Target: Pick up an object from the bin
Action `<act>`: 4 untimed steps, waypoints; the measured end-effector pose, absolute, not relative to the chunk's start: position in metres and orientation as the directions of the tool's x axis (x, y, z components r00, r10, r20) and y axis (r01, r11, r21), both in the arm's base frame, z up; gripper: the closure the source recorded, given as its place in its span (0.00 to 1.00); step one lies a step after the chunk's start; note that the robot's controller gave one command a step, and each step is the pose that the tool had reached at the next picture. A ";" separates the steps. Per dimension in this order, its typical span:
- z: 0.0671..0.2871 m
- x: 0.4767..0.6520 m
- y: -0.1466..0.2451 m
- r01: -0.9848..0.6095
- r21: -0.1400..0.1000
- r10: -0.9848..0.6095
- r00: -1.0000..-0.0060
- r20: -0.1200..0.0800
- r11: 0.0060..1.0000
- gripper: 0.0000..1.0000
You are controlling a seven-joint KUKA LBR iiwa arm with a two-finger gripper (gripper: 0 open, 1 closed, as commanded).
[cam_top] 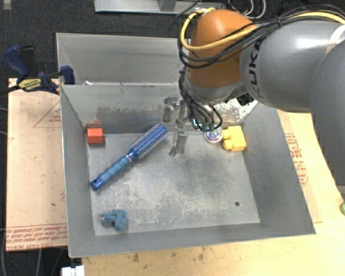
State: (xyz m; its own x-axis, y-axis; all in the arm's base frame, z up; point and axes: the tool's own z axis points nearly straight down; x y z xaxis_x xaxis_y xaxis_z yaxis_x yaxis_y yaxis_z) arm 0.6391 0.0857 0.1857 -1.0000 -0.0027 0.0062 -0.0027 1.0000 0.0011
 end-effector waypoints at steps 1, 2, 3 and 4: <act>0.085 0.645 0.182 -0.203 0.003 -0.203 -0.979 0.003 0.979 0.00; 0.088 0.647 0.178 -0.198 0.002 -0.198 -0.980 0.000 0.980 1.00; 0.180 0.639 0.177 -0.225 0.001 -0.225 -0.974 -0.010 0.974 1.00; 0.290 0.615 0.172 -0.214 0.001 -0.214 -0.977 -0.010 0.977 1.00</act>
Offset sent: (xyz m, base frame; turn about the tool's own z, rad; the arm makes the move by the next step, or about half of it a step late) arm 0.0081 0.0921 -0.0970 -0.1980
